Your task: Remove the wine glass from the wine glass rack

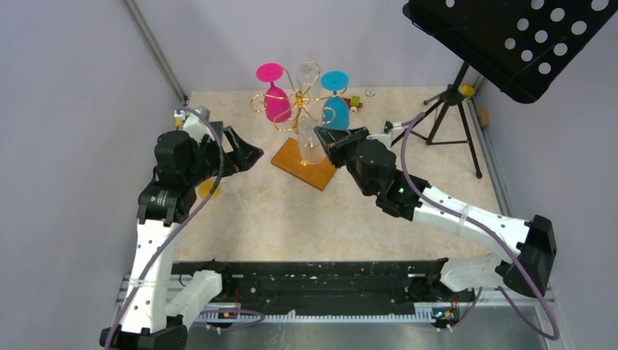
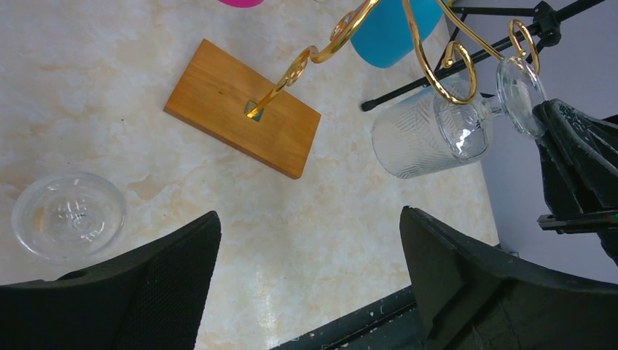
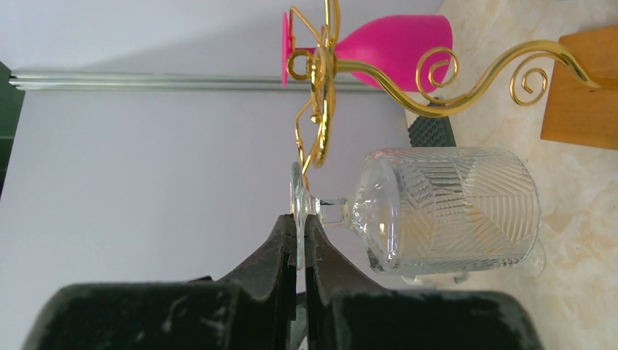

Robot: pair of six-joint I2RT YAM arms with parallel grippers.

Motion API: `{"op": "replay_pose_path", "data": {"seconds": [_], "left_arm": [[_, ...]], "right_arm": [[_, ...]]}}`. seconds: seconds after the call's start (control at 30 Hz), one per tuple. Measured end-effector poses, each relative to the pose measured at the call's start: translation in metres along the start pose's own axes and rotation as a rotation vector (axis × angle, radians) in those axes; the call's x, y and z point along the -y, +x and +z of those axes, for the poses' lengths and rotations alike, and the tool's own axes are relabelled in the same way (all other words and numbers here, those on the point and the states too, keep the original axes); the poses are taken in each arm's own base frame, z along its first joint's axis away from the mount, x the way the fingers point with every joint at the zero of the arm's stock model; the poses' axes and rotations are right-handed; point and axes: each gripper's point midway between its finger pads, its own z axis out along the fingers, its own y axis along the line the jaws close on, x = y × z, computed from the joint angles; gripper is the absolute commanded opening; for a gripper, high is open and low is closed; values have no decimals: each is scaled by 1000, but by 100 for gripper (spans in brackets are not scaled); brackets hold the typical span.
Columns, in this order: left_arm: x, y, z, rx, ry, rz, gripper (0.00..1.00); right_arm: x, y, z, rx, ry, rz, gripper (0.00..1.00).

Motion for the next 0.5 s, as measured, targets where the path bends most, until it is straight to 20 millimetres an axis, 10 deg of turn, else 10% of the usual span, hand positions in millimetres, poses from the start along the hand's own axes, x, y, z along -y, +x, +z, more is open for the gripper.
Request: {"op": "replay_pose_path", "data": {"seconds": [0.23,0.5], "left_arm": [[13,14,6,-44,101,-75,96],[52,28,11,-86,376,-345,99]], "right_arm": [[11,5,-20,-86,3,31,0],[-20,3,-50,-182,-99,104,0]]}}
